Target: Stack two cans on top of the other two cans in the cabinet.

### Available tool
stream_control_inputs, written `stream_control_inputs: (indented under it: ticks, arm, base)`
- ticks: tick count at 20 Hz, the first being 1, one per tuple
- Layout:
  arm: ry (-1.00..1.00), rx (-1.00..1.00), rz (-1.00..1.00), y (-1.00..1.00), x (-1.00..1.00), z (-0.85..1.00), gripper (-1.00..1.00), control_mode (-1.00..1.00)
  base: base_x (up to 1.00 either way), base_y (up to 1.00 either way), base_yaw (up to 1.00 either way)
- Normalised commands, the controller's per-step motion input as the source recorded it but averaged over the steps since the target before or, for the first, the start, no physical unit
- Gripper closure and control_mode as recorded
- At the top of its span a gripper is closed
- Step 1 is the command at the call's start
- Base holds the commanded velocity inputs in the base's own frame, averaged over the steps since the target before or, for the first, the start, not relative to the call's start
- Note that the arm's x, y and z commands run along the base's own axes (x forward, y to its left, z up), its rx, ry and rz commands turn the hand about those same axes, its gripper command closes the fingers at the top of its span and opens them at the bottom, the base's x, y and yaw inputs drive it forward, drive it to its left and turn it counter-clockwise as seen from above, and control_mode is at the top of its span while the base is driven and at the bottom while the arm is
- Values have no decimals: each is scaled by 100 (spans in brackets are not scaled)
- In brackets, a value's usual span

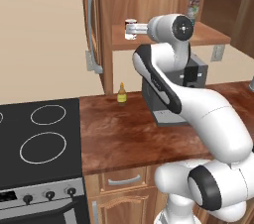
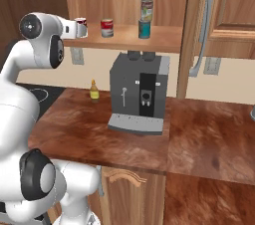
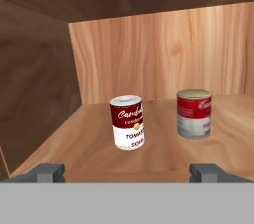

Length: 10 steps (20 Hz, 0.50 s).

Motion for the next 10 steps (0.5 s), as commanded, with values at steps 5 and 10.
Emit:
stream_control_inputs:
  ticks: [5,10]
  arm:
    - [0,0,0,0,2,0,-100,-100]
    - [0,-1,0,0,4,-3,-100,-100]
  base:
    - [0,0,0]
    - [0,0,0]
